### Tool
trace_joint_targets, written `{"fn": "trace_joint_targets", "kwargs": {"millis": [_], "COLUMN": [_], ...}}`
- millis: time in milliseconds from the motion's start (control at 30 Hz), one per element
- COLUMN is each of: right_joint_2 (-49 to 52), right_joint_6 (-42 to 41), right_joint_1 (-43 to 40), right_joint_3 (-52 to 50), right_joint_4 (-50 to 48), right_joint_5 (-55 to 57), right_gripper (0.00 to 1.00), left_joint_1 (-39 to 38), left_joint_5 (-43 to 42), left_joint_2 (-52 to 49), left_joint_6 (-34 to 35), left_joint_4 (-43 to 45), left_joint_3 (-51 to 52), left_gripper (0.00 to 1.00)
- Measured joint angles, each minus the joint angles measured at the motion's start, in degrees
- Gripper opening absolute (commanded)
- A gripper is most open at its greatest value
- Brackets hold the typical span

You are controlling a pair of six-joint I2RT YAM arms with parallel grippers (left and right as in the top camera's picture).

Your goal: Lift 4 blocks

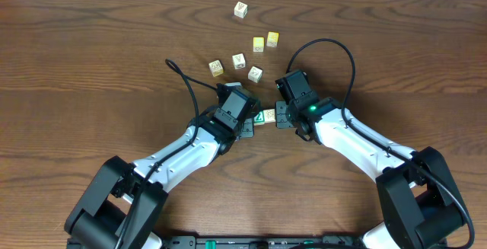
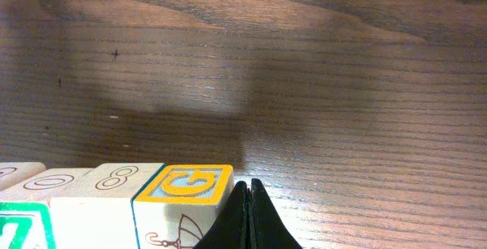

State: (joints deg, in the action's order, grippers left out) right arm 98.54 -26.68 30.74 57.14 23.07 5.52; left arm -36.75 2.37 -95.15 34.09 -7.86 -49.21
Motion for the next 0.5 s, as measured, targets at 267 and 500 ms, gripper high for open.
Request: {"fn": "trace_joint_targets", "kwargs": {"millis": [267, 500], "right_joint_2": [0.1, 1.5], "right_joint_6": [0.0, 0.0], "right_joint_1": [0.0, 0.0], "right_joint_3": [0.0, 0.0], "right_joint_4": [-0.3, -0.9], "right_joint_5": [0.2, 0.2], "right_gripper": [0.01, 0.01], "left_joint_1": [0.0, 0.0], "left_joint_5": [0.2, 0.9], "left_joint_2": [0.0, 0.0], "left_joint_6": [0.0, -0.1], "left_joint_4": [0.2, 0.3], "left_joint_3": [0.0, 0.0], "left_gripper": [0.07, 0.07]}}
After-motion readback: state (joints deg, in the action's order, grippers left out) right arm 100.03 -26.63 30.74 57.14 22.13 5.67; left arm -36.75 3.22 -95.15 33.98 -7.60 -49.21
